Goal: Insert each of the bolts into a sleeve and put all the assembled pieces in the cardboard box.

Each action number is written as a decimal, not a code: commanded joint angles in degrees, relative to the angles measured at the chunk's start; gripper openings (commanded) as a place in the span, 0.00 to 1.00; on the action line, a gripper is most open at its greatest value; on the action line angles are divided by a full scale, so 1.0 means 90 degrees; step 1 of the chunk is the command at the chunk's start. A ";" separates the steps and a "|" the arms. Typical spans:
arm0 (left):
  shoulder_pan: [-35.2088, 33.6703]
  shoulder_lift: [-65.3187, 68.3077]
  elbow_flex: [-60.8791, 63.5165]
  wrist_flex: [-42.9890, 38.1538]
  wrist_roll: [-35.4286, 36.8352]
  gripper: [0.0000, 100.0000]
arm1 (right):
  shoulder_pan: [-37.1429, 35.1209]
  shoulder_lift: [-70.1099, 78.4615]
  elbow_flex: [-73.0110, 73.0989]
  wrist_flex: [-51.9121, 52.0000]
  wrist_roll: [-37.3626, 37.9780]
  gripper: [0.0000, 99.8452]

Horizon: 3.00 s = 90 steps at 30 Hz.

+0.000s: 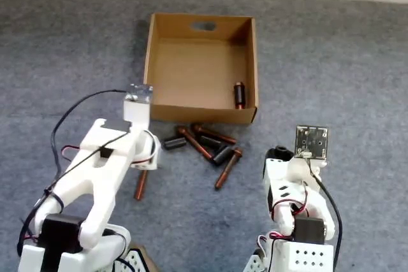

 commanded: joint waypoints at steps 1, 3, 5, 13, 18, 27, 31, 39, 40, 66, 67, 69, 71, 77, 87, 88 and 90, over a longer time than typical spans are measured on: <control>-0.0161 -0.0024 0.0103 -0.0088 -0.0039 0.26 | -0.0044 -0.0063 -0.0044 0.0015 -0.0059 0.01; -0.0073 -0.0024 0.0288 -0.0107 -0.0020 0.26 | -0.0044 -0.0063 -0.0044 0.0015 -0.0059 0.01; 0.0103 -0.0024 0.0425 -0.0137 -0.0020 0.26 | -0.0044 -0.0063 -0.0044 0.0015 -0.0059 0.01; 0.0210 -0.0034 0.0464 -0.0947 -0.0039 0.09 | -0.0044 -0.0063 -0.0044 0.0015 -0.0059 0.01; 0.0210 -0.0034 0.0484 -0.1026 -0.0049 0.02 | -0.0044 -0.0063 -0.0044 0.0015 -0.0049 0.01; 0.0210 -0.0161 0.0161 -0.0684 -0.0039 0.02 | -0.0044 -0.0063 -0.0034 0.0015 -0.0068 0.01; 0.0181 -0.0669 -0.0630 0.0293 -0.0039 0.01 | -0.0044 -0.0063 0.0044 -0.0015 -0.0068 0.01; 0.0347 -0.2789 -0.1245 0.1602 -0.0020 0.01 | -0.0063 -0.0073 -0.0083 0.0024 -0.0557 0.01; 0.0357 -0.3062 -0.1226 0.1524 -0.0020 0.01 | -0.0093 -0.0073 -0.0190 0.0024 -0.0567 0.01; 0.3013 -0.4938 -0.1226 -0.2813 -0.0010 0.01 | -0.2398 -0.0063 0.0806 -0.4645 -0.0567 0.01; 0.3092 -0.4938 -0.1226 -0.2969 -0.0010 0.01 | -0.2437 -0.0063 0.0855 -0.4811 -0.0567 0.01; 0.3238 -0.4938 -0.1226 -0.3126 -0.0010 0.01 | -0.2496 -0.0063 0.0904 -0.4957 -0.0567 0.01; 0.3394 -0.4928 -0.1216 -0.3126 -0.0029 0.01 | -0.2574 -0.0063 0.0894 -0.4996 -0.0586 0.01; 0.3609 -0.4928 -0.0816 -0.3712 -0.0049 0.01 | -0.2603 -0.0063 0.0894 -0.4977 -0.0606 0.01; 0.3629 -0.4928 0.0376 -0.5519 -0.0049 0.01 | -0.2603 -0.0063 0.0952 -0.4977 -0.0606 0.01; 0.3629 -0.4928 0.0366 -0.5529 -0.0039 0.01 | -0.2603 -0.0063 0.0952 -0.4977 -0.0606 0.01; 0.3629 -0.4928 0.0357 -0.5538 -0.0029 0.01 | -0.2593 -0.0063 0.0952 -0.4977 -0.0606 0.01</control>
